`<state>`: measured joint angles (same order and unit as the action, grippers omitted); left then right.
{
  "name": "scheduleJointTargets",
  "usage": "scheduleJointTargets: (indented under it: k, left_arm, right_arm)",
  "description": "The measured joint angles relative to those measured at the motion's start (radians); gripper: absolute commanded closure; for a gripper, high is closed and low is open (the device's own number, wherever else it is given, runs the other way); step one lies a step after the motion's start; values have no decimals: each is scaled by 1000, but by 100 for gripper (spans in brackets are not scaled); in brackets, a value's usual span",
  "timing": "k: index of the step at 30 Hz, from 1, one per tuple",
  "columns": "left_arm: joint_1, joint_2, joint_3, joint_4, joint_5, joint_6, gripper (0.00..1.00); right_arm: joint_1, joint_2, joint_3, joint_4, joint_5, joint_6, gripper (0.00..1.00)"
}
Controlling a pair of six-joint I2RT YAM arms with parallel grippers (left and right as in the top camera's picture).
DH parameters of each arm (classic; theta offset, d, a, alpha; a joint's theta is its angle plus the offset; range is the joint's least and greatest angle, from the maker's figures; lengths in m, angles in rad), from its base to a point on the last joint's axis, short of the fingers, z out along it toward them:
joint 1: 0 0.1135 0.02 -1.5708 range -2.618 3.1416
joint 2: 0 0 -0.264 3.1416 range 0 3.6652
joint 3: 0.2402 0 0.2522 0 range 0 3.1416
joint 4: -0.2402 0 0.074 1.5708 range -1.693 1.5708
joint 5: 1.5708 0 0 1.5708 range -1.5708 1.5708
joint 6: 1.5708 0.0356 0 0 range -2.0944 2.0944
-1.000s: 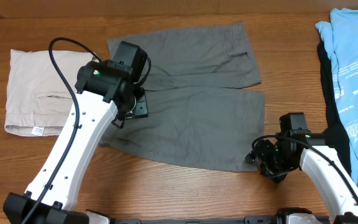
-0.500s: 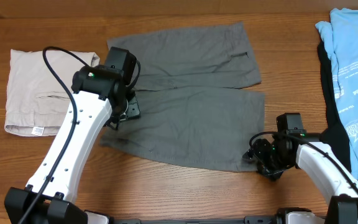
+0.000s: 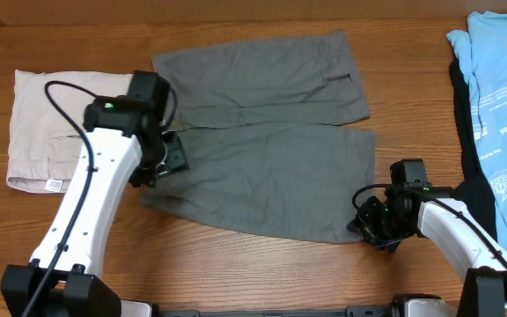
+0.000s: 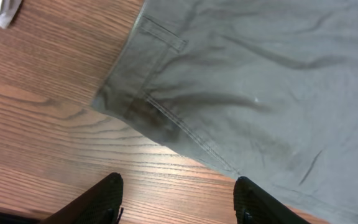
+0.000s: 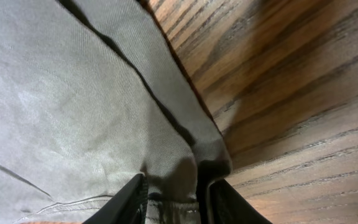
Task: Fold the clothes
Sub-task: 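Grasp the grey pants' bottom-left and bottom-right corners with both grippers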
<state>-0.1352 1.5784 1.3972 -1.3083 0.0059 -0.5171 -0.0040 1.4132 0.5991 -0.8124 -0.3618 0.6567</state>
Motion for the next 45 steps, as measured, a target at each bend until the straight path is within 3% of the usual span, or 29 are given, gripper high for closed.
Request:
scheduleJointTargets:
  k: [4,7,11,19,27,34,45]
  left_arm:
    - [66,0,-19,11,31,14,25]
    - [92,0,-57,24,45,22,31]
    - [96,0,-108,25,86,23,29]
    - [97,0,-208,51,109,-18,26]
    - [109,0,-370,221,137,-162,27]
    - [130,0,-409,303,141,-270,26]
    - [162,-1,-546,462,145,-346,34]
  right_arm:
    - [0,0,0,1,0,-2,65]
    - [0,0,0,2,0,-5,80]
    - [0,0,0,1,-1,-4,96]
    - [0,0,0,0,-1,-3,96]
    - [0,0,0,-1,0,-3,96]
    - [0,0,0,0,0,-7,96]
    - [0,0,0,0,0,-23,96]
